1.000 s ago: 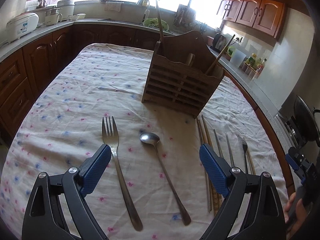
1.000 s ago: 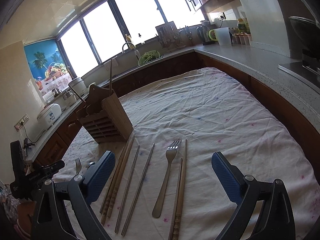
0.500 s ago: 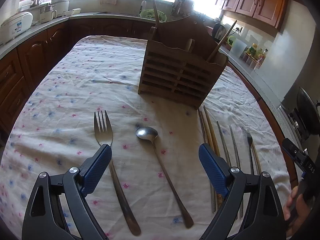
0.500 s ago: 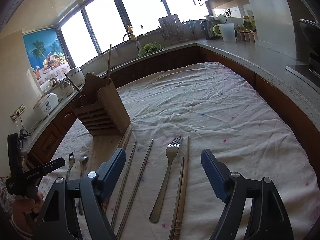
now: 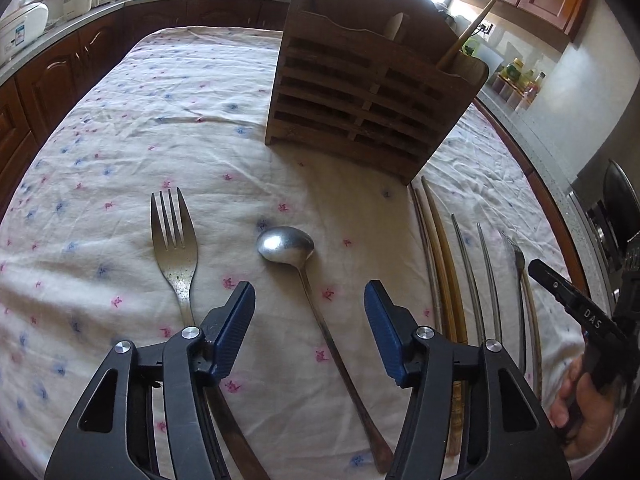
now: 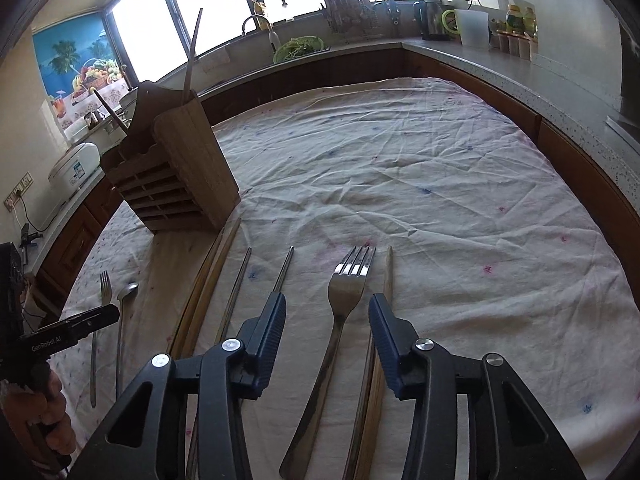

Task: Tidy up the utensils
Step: 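Grasp the metal spoon with the left tool while the right tool grasps the fork, then lift the spoon and fork and carry them over the wooden holder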

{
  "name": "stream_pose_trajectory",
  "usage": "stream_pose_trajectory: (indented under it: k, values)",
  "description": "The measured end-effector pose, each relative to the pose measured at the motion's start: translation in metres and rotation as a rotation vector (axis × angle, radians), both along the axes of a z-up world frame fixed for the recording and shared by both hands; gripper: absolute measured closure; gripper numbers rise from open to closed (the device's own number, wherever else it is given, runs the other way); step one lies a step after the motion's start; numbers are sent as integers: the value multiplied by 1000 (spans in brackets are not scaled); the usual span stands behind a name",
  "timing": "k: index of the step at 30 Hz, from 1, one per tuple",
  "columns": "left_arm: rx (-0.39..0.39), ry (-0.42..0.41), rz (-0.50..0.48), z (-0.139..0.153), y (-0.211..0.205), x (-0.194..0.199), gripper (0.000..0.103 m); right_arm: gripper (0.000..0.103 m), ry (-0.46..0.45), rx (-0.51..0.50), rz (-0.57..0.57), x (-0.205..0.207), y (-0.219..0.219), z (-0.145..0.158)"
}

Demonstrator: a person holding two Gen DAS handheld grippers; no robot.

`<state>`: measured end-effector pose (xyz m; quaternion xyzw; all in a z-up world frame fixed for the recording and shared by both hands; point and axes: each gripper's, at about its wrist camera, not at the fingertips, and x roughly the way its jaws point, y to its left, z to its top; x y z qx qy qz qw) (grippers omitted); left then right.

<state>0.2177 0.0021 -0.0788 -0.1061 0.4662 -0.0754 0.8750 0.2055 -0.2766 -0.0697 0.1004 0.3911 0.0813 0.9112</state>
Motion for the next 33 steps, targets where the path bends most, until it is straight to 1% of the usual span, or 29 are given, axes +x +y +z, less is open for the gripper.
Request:
stream_pose_trajectory:
  k: [5,8,9,11,12,13,14,16,20,22,27,29,30,33]
  values:
    - [5,27,-14,-7,-5,11,48,65,57,-23,-1,21,4,-12]
    - [32,15,-19,-7,-9,14,50,70,84,-33,-1,30,5,-18]
    - [39,12,-21,-7,-10,16,50,72,86,-38,-2,32,5,-19]
    - [61,4,-27,-8,-13,19,52,81,88,-54,-2,34,6,-19]
    - [80,1,-28,-8,-14,19,60,82,89,-53,1,36,6,-19]
    - [94,-2,-30,-8,-14,20,73,82,88,-48,3,37,6,-19]
    - [95,-1,-33,-9,-13,21,81,82,85,-45,5,37,5,-19]
    - [72,3,-36,-10,-9,23,96,83,75,-33,11,36,6,-17]
    - [48,-3,-41,-9,-6,20,98,84,53,-2,16,30,5,-10]
    - [33,-11,-45,-5,-5,16,101,84,41,13,20,27,5,-5]
    - [-4,-55,-61,12,-4,3,101,84,7,53,17,15,2,11]
    - [-29,-78,-67,22,-2,-3,101,88,-16,69,23,10,3,20]
    - [-42,-89,-70,27,0,-6,101,100,-25,78,26,7,3,24]
    - [-71,-125,-73,42,5,-16,101,100,-49,103,39,-1,5,36]
